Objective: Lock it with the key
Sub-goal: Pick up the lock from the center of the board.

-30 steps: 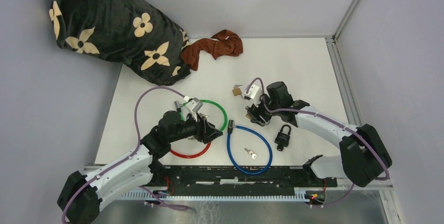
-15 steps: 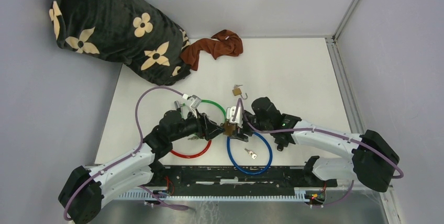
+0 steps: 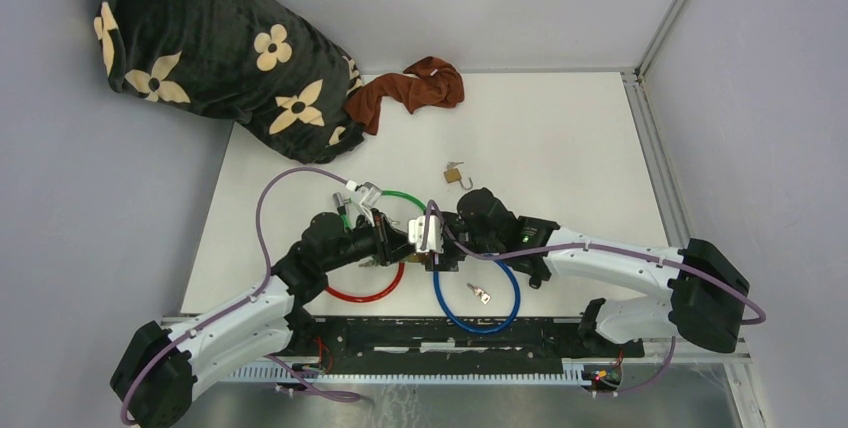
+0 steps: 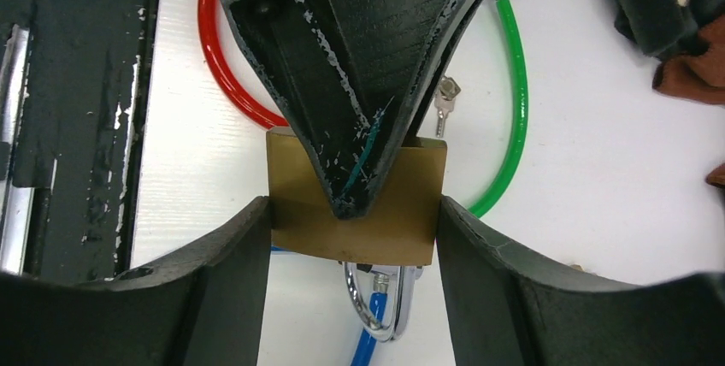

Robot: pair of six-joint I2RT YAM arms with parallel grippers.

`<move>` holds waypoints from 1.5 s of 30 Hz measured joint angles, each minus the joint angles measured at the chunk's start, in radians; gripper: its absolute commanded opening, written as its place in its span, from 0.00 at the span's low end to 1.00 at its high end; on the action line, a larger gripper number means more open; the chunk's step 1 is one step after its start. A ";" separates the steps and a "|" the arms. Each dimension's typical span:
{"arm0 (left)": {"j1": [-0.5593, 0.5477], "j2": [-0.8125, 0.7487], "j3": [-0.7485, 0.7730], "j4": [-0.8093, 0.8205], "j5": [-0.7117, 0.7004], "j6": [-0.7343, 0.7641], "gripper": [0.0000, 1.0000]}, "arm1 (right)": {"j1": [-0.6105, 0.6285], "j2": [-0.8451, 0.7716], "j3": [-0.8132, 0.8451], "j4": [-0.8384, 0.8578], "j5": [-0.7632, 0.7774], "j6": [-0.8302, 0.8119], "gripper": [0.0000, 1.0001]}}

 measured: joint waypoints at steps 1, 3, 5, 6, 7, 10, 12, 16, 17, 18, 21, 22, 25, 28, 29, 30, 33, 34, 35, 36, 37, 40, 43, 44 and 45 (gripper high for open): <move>0.001 -0.002 0.000 0.000 -0.002 -0.002 0.02 | 0.002 0.004 0.006 -0.004 0.009 -0.007 0.00; 0.003 -0.007 0.000 0.002 0.000 0.000 0.02 | 0.003 0.007 0.013 -0.009 0.015 -0.012 0.00; 0.003 -0.011 0.000 -0.001 0.008 0.003 0.02 | 0.007 0.007 0.018 -0.017 0.016 -0.013 0.29; 0.003 -0.013 0.000 -0.003 0.012 0.006 0.02 | 0.008 0.007 0.019 -0.020 0.017 -0.015 0.38; 0.005 -0.016 0.000 -0.005 0.016 0.008 0.02 | 0.008 0.006 0.019 -0.021 0.017 -0.016 0.45; 0.020 -0.041 0.000 -0.016 0.024 0.023 0.02 | 0.005 0.002 0.019 -0.017 0.019 -0.019 0.55; 0.037 -0.067 0.000 -0.015 0.039 0.035 0.02 | -0.008 -0.016 0.014 0.000 0.003 -0.016 0.56; 0.103 -0.164 -0.017 -0.018 0.067 0.084 0.02 | -0.099 -0.106 -0.060 0.085 -0.083 0.029 0.57; 0.117 -0.183 -0.022 -0.019 0.071 0.088 0.02 | -0.129 -0.124 -0.087 0.113 -0.114 0.050 0.57; 0.134 -0.208 -0.030 -0.018 0.075 0.093 0.02 | -0.151 -0.135 -0.107 0.135 -0.137 0.068 0.57; 0.172 -0.268 -0.050 -0.018 0.092 0.097 0.02 | -0.220 -0.135 -0.162 0.210 -0.219 0.134 0.58; 0.182 -0.285 -0.054 -0.018 0.100 0.097 0.02 | -0.232 -0.126 -0.169 0.231 -0.241 0.158 0.58; 0.207 -0.326 -0.063 -0.011 0.124 0.099 0.02 | -0.237 -0.088 -0.171 0.310 -0.286 0.216 0.59; 0.224 -0.359 -0.070 -0.006 0.145 0.105 0.02 | -0.243 -0.030 -0.171 0.412 -0.317 0.270 0.59; 0.228 -0.368 -0.070 -0.006 0.148 0.109 0.02 | -0.248 -0.006 -0.169 0.435 -0.327 0.285 0.59; 0.233 -0.373 -0.070 -0.010 0.148 0.111 0.02 | -0.250 0.019 -0.165 0.453 -0.335 0.297 0.58; 0.247 -0.385 -0.076 -0.017 0.146 0.116 0.02 | -0.259 0.082 -0.142 0.484 -0.348 0.323 0.52; 0.251 -0.391 -0.079 -0.021 0.146 0.118 0.02 | -0.261 0.095 -0.138 0.491 -0.352 0.331 0.53; 0.252 -0.394 -0.081 -0.021 0.147 0.118 0.02 | -0.262 0.102 -0.138 0.497 -0.355 0.340 0.54; 0.253 -0.398 -0.083 -0.021 0.147 0.118 0.02 | -0.263 0.106 -0.138 0.503 -0.357 0.348 0.57; 0.253 -0.402 -0.084 -0.020 0.147 0.118 0.02 | -0.263 0.107 -0.138 0.507 -0.359 0.354 0.58; 0.255 -0.406 -0.085 -0.016 0.146 0.119 0.02 | -0.264 0.107 -0.138 0.520 -0.354 0.359 0.60; 0.250 -0.406 -0.085 -0.006 0.176 0.118 0.02 | -0.264 0.114 -0.128 0.520 -0.332 0.344 0.61; 0.247 -0.406 -0.085 -0.002 0.185 0.118 0.02 | -0.265 0.119 -0.119 0.515 -0.320 0.332 0.61; 0.245 -0.406 -0.085 0.002 0.195 0.118 0.02 | -0.266 0.125 -0.109 0.510 -0.305 0.322 0.61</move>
